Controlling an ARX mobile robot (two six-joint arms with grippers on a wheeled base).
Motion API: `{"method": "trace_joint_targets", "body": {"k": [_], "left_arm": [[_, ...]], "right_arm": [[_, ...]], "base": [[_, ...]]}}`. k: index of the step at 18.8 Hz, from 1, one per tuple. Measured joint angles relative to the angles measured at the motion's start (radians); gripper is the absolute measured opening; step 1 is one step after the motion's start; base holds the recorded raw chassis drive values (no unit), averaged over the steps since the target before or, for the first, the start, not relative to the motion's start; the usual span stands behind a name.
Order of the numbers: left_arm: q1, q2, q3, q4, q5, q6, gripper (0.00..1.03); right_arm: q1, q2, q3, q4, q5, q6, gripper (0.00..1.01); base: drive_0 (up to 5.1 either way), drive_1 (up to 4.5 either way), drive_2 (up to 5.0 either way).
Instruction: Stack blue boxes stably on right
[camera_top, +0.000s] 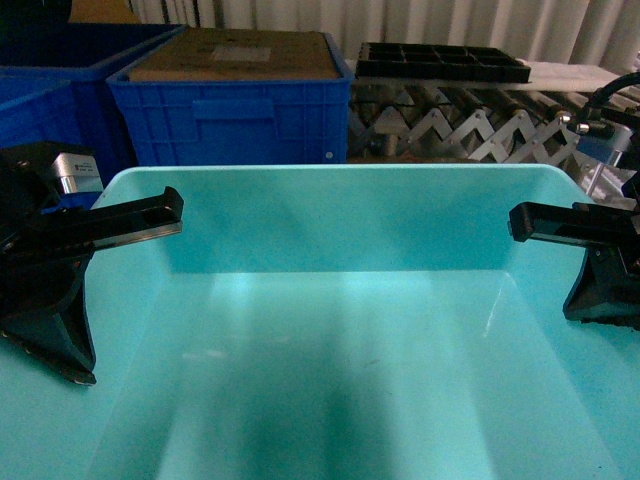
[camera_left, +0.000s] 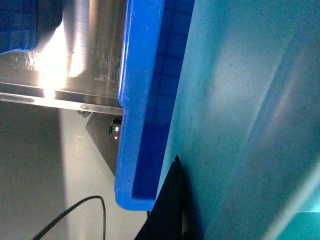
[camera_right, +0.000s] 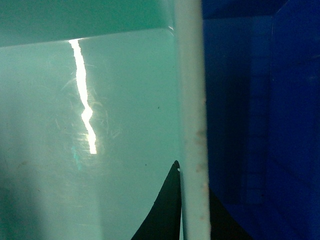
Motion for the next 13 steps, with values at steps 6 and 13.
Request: {"method": "trace_joint_targets", "body": {"k": [6,13], "left_arm": [[-0.001,0.01,0.025,-0.05,0.018,-0.006,0.02],[-0.007,0.214,0.144,-0.026,0.064,-0.056,0.02]], "right_arm": [[-0.001,0.008,0.01,-0.019,-0.018,0.002,0.02],[-0.059,0.203,0.121,0.046,-0.038,-0.06,0.02]], "base": [[-0.3,0.23,-0.8],[0.0,0.0,0.0]]}}
